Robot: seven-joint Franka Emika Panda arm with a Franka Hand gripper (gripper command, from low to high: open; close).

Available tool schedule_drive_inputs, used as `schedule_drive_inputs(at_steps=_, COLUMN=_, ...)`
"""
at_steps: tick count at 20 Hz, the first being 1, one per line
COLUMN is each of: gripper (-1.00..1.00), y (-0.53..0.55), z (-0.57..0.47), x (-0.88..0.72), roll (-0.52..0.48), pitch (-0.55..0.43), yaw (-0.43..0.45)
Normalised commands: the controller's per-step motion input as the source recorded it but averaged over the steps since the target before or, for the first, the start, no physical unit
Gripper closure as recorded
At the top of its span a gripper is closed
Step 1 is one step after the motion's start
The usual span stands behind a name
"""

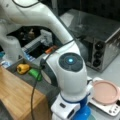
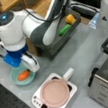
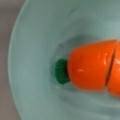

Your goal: Open the drawer. Pick up the carrot. Put the carrots in the drawer.

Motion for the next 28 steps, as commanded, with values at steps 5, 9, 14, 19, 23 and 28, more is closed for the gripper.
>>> schedule_drive_inputs(at_steps=5, gripper=-1.0, y=-0.15, z=0.11, x=0.27, roll=-0.095, pitch=0.127, yaw=0.11)
schedule_drive_inputs(at_steps=9, gripper=-1.0, y=-0.15, z=0.09, x=0.3, roll=-0.115, pitch=0.119, yaw=0.149)
schedule_drive_inputs(at_steps=14, gripper=-1.0, y=-0.17, z=0.02, x=0.3, roll=-0.128, pitch=0.114, yaw=0.21)
schedule_drive_inputs(at_steps=19, gripper=-1.0, y=-0.16, z=-0.01, x=0.31, roll=-0.113, pitch=0.135, yaw=0.21)
schedule_drive_inputs(at_steps=23, gripper=-1.0, y=-0.15, z=0.03, x=0.31, roll=-0.098, pitch=0.14, yaw=0.144)
schedule_drive_inputs(at_steps=28, gripper=-1.0, y=-0.12, z=0.05, x=0.32, roll=-0.091, pitch=0.137, yaw=0.121)
